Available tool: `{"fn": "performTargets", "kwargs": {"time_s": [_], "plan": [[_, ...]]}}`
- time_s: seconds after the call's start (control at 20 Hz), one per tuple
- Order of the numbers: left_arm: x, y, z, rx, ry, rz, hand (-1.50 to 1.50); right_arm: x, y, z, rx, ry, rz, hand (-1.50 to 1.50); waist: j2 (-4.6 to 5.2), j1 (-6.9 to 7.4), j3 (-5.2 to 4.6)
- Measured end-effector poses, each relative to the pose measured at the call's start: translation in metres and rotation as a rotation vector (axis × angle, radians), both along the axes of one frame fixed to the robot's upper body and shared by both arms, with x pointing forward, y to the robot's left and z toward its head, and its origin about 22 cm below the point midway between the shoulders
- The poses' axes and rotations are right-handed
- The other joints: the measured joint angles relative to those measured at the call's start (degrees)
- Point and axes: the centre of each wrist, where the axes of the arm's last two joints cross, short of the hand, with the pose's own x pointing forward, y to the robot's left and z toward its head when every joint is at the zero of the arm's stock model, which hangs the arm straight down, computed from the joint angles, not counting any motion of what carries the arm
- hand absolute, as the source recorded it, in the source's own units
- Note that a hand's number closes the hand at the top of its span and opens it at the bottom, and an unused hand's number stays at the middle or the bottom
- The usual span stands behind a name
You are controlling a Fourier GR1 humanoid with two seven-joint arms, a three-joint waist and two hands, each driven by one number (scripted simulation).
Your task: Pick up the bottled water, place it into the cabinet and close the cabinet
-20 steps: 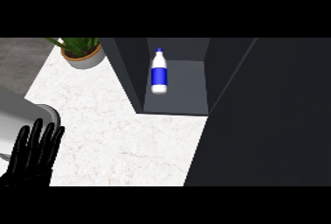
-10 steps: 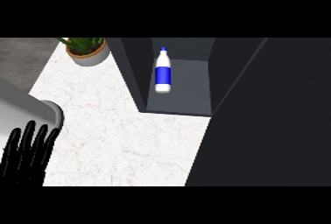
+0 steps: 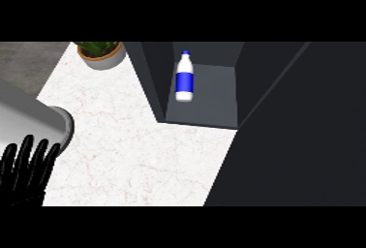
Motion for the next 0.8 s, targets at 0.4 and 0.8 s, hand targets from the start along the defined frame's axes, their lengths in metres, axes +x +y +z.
{"fn": "performTargets", "kwargs": {"time_s": [0.4,0.8], "plan": [[0.002,0.003,0.004,0.002,-0.020,-0.037,-1.50,0.006,0.004,-0.010,0.047,0.137,0.098,1.50,1.49,2.69,-0.02],[0.004,0.006,0.005,0.004,-0.027,-0.064,-1.50,0.012,0.008,-0.027,0.143,0.370,0.201,1.50,1.87,3.63,-0.05]]}}
